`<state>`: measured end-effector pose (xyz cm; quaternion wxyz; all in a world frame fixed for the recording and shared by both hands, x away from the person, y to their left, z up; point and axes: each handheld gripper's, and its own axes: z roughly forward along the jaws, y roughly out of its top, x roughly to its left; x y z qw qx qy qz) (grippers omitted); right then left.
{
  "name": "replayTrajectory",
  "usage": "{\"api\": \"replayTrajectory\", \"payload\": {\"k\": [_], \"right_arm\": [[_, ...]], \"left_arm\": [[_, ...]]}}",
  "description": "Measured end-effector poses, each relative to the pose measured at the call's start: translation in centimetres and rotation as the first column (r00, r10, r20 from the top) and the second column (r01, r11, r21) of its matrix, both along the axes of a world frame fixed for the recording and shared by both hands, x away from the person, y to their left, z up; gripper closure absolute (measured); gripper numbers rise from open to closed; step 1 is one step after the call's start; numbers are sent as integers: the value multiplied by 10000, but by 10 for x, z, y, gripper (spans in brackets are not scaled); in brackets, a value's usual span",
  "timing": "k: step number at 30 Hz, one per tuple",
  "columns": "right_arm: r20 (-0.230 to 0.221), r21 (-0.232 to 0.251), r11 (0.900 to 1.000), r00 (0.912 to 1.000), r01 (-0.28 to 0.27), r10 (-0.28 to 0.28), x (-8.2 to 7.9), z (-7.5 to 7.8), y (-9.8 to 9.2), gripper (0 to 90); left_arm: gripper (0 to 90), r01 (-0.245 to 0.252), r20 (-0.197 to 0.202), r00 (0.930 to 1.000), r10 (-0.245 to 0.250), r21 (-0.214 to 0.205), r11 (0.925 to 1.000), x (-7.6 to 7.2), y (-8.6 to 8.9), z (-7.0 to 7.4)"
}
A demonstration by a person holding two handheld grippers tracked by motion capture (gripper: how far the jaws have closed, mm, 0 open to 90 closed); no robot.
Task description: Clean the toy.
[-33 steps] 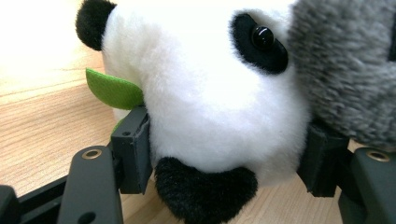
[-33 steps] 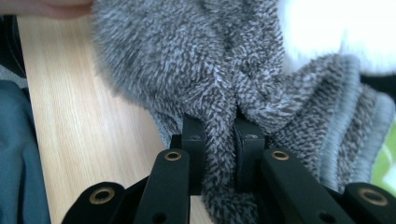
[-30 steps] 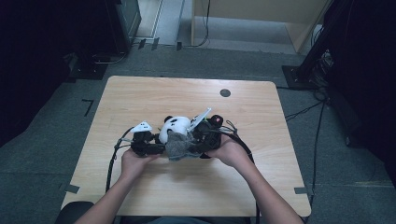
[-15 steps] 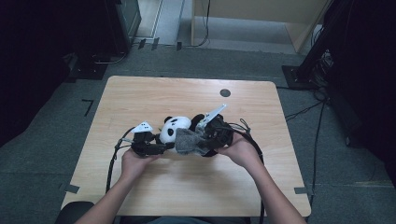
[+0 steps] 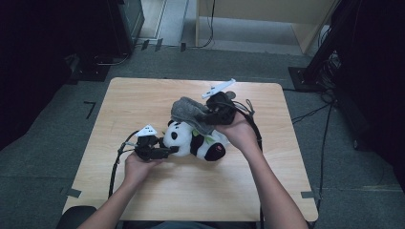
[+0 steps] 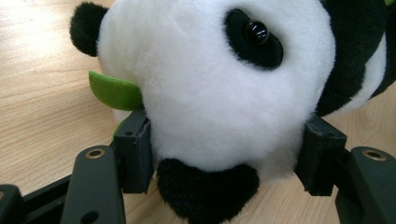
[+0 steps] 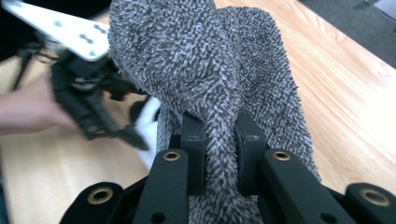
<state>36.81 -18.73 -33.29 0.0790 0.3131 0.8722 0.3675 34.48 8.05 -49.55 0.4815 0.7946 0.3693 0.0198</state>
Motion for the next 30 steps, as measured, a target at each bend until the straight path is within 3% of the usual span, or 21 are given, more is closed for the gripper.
{"api": "replayTrajectory", "payload": {"k": [7, 12, 15, 19, 26, 30], "right_arm": [[-623, -829, 9966, 9980, 16, -68, 31, -35, 44, 783], [-930, -1209, 9916, 9950, -464, 352, 29, -52, 68, 782], [-1191, -1067, 9927, 9919, -567, 439, 26, -53, 67, 785], [-1428, -807, 9912, 9854, -1050, 927, 15, -55, 56, 791], [-1442, -845, 9812, 9765, -1735, 1602, -12, -65, 35, 794], [-1232, -1039, 9767, 9769, -1879, 1748, -23, -65, 25, 797]], "left_arm": [[338, -15, 60, 10000, 15, -28, 10000, 0, 0, -1], [337, -16, -17, 10000, 16, 54, 10000, 0, 1, -2], [337, 11, -46, 10000, -11, 4, 10000, 0, 1, -2], [339, -93, -382, 9992, 77, -413, 9991, 2, 4, -4], [341, -23, -282, 9996, 14, -337, 9994, 1, 2, -4], [341, 35, -290, 9996, -43, -288, 9996, 1, 1, -4]]}}
